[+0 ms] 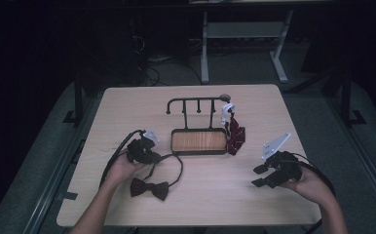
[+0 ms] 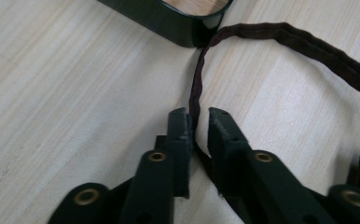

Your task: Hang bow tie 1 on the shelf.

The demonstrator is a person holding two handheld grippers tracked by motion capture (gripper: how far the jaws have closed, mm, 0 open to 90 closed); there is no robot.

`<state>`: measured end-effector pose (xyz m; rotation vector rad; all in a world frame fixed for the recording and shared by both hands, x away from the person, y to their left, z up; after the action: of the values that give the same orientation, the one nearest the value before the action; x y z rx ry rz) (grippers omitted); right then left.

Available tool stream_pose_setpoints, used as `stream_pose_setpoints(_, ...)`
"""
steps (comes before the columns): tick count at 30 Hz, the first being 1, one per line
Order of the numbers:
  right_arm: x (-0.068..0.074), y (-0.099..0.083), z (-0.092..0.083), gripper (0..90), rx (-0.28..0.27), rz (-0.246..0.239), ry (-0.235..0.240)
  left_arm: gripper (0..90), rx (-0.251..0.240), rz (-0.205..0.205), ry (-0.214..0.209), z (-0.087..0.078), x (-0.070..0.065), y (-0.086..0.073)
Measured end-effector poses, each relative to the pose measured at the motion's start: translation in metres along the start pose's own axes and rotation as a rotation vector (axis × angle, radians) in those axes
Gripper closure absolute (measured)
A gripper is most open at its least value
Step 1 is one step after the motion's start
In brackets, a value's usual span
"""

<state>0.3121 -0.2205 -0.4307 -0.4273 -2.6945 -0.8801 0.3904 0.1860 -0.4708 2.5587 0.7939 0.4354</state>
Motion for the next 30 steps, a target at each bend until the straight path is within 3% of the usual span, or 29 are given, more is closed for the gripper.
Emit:
stream_pose_setpoints(2,0.0,0.0,0.0,49.0,0.001,0.003,0.001,81.3,0.012,0.024,0.003,0.001,0.0,0.0)
stream_pose_setpoints(8,0.0,-0.001,0.001,49.1,0.002,0.006,0.004,89.0,0.015,0.029,-0.006,0.001,0.001,-0.001)
stream_pose_setpoints(14,0.0,-0.002,0.001,49.0,-0.004,0.003,0.005,89.5,0.013,0.028,-0.021,-0.003,-0.002,-0.001)
stream_pose_setpoints(19,-0.001,-0.002,0.001,49.0,-0.004,0.006,0.007,89.4,0.038,0.059,-0.034,-0.01,-0.002,-0.001)
stream_pose_setpoints(30,-0.001,-0.003,-0.001,49.1,-0.013,0.01,0.003,89.4,0.034,0.089,-0.063,-0.033,-0.004,0.004)
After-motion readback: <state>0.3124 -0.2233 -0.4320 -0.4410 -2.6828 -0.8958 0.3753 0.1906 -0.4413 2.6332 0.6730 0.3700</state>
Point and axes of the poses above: each handheld gripper's, and its own axes: z roughly forward along the jaws, y roughly out of its top, x roughly to its left, the point moved 3 cm from there along z, roughly forward along the jaws, and after that the axes turned 15 degrees about y, right-handed, at the moved point
